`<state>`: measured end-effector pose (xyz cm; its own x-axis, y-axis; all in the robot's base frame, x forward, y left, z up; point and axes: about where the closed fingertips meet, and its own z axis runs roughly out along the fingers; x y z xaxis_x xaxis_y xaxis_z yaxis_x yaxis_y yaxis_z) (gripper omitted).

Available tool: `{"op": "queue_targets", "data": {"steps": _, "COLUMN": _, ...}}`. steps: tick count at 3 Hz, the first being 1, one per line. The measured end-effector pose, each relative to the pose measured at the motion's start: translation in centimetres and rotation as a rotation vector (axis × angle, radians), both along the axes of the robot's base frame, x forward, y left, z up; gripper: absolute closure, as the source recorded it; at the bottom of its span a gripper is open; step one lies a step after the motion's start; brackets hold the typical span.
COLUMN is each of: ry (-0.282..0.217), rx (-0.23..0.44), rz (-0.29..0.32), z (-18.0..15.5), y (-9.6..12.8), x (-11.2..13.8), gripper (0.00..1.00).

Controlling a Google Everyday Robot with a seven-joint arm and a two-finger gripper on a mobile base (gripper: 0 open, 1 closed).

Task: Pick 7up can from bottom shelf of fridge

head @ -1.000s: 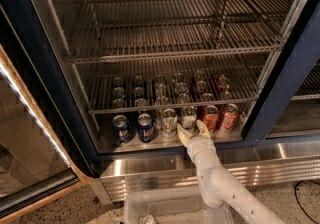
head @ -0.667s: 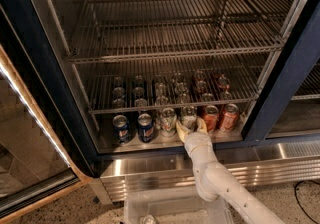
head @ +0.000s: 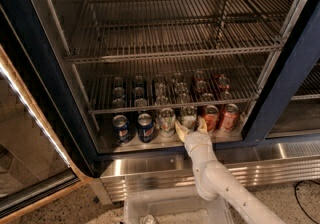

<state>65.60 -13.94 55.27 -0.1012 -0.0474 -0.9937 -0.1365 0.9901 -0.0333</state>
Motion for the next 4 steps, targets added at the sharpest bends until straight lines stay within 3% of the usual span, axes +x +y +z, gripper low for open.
{"op": "queue_targets", "data": {"steps": 2, "ry": 0.009, "rx": -0.001, "rz": -0.011, "z": -0.64, "y": 0.08, "x": 1.74, "gripper": 0.40}}
{"op": "queue_targets", "data": {"steps": 4, "ry": 0.011, "rx": 0.000, "rz": -0.012, "z": -0.69, "y": 0.07, "x": 1.74, "gripper": 0.82}}
